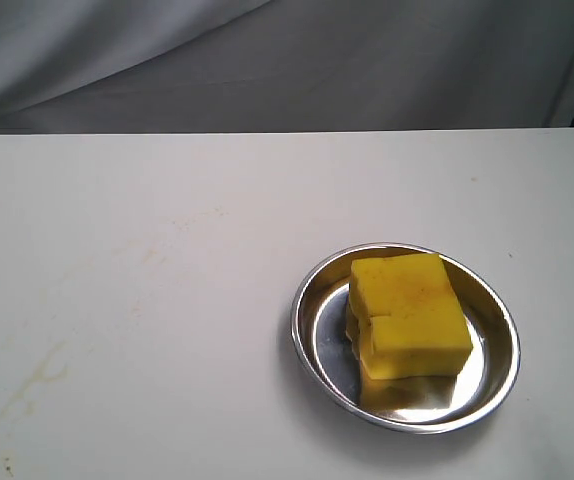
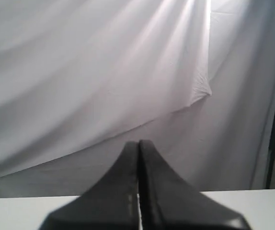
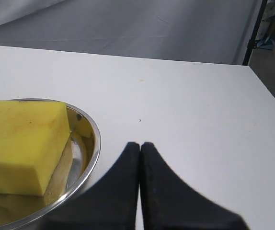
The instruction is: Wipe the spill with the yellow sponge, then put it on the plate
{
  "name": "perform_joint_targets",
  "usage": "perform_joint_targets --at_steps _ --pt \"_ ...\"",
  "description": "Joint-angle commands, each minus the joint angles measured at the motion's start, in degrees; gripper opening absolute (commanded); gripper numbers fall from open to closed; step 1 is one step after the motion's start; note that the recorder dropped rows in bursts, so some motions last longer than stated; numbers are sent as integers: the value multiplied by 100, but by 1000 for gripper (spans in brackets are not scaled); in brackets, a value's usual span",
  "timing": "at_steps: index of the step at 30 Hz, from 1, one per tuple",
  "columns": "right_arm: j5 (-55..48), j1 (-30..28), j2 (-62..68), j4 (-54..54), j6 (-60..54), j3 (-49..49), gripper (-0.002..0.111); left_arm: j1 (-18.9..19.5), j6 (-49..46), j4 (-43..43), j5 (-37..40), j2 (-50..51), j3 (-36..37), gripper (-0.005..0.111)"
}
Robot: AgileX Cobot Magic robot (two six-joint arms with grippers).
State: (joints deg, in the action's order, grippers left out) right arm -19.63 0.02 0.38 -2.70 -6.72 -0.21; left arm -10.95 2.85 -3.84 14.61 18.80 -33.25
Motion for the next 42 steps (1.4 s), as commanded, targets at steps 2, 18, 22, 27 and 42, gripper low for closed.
perform_joint_targets --at_steps 2,18,22,27,42 --pt "5 7 -38 -23 -7 21 0 398 151 -163 -882 -552 1147 0" --pt "5 7 -38 -23 -7 21 0 809 91 146 -1026 -1880 1585 0" --pt "5 7 -38 -23 -7 21 0 809 91 283 -970 -1880 1585 0" --pt "5 7 -38 -23 -7 21 0 809 91 533 -970 -1880 1585 0" --pt "5 7 -38 -23 -7 21 0 809 91 752 -843 -1880 1596 0"
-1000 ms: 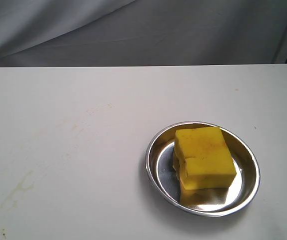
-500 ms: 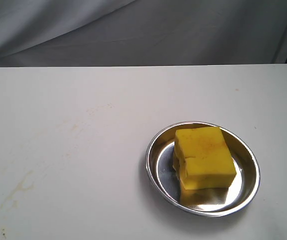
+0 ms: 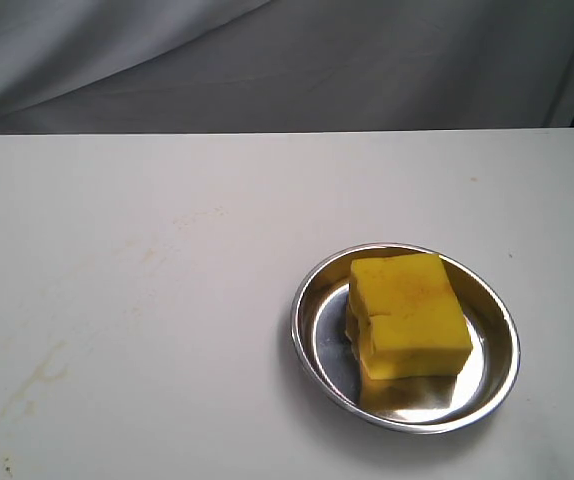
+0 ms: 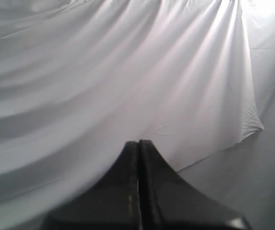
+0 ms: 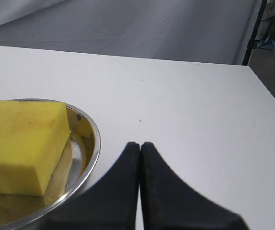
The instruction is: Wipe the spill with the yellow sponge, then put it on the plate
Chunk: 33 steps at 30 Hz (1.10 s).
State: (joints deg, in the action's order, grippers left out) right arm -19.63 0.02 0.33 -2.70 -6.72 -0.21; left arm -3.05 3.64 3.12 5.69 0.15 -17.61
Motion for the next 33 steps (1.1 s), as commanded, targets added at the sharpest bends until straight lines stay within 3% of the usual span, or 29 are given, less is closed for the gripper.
perform_joint_targets --at_steps 1,13,27,33 --pt "5 7 -33 -23 -7 21 0 19 13 55 -27 -15 75 0" --pt "5 7 -33 -23 -7 21 0 19 82 -111 -1222 -15 1136 0" --pt "5 7 -33 -23 -7 21 0 19 82 -172 -904 -15 1761 0" --pt "5 7 -33 -23 -7 21 0 19 -104 -279 42 -15 1761 0"
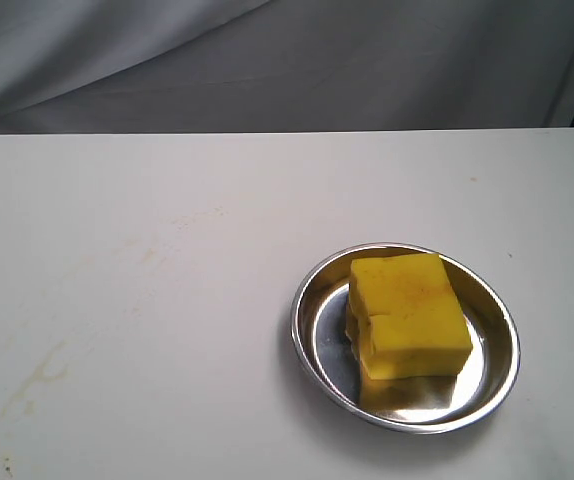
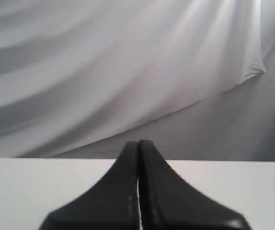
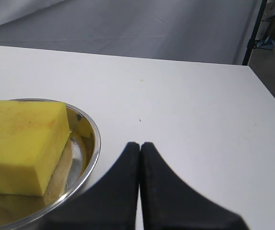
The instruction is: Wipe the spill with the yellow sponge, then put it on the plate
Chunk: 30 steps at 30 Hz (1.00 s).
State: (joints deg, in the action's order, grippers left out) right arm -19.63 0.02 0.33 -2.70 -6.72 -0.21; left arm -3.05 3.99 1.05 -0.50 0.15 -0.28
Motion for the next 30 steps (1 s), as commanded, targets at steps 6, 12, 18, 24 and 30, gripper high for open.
perform_joint_targets --at_steps 6,12,18,24,30 --pt "5 7 -33 -23 -7 21 0 19 -263 -72 1313 -15 28 0" --pt "5 7 -33 -23 -7 21 0 19 -263 -72 1629 -15 28 0" --pt "5 7 -33 -23 -7 21 0 19 -255 -105 1671 -15 28 0" --pt "5 7 -33 -23 -7 21 0 19 -239 -167 1670 -15 28 0" --pt "5 7 -33 -23 -7 21 0 19 -261 -167 1585 -15 28 0"
